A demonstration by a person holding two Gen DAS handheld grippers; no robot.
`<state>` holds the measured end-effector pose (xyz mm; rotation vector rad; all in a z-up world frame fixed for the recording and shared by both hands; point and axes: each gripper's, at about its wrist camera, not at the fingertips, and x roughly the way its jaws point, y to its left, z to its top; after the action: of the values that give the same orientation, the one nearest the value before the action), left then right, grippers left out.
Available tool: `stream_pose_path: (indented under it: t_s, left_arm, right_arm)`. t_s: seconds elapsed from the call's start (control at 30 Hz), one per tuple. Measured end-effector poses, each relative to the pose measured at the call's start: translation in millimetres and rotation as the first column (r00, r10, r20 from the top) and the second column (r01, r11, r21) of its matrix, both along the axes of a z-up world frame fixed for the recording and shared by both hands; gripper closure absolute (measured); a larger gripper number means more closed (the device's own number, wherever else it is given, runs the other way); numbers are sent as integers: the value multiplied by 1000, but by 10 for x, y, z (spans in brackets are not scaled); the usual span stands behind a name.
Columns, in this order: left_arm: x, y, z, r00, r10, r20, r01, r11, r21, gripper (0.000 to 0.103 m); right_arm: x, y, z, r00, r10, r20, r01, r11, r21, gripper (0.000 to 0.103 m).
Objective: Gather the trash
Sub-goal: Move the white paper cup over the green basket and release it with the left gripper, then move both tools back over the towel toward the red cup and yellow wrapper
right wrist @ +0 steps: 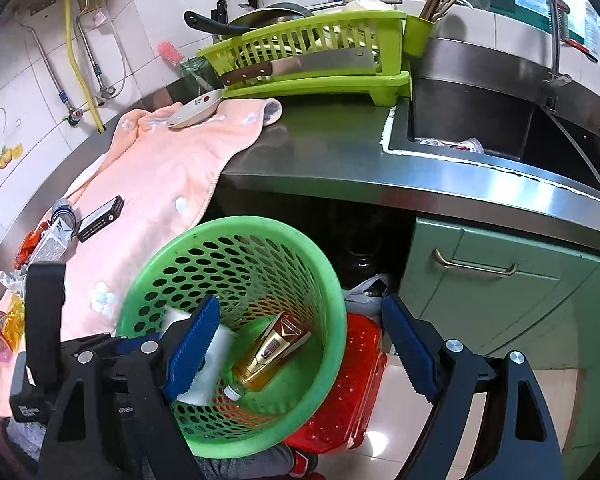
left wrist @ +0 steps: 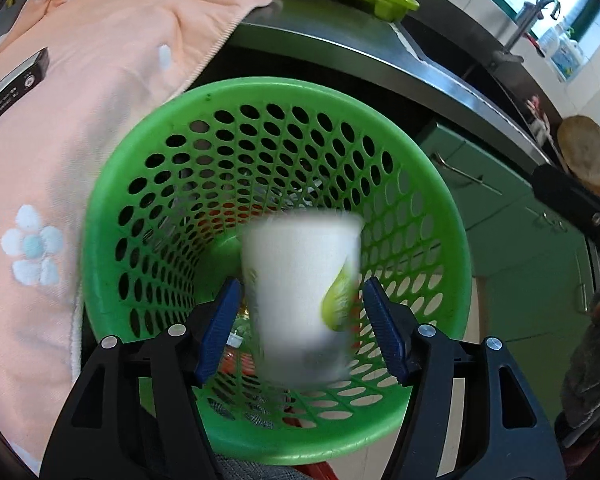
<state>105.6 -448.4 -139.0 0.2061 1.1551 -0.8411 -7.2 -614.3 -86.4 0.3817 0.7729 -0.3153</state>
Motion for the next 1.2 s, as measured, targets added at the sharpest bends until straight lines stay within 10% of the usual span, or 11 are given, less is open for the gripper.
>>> stream_pose_path:
  t_s: [0.77,1.2]
  left_arm:
    - [-54,1419,751,972,174,158,-164,984,-74,34]
    - [188,3100,1326,831,513,216,-490,858,-153,34]
  right_arm:
    - [307,829,232,982,182,49,-183,983,11,23]
    - [660,1941,272,932,362,26,-363,931,42,23]
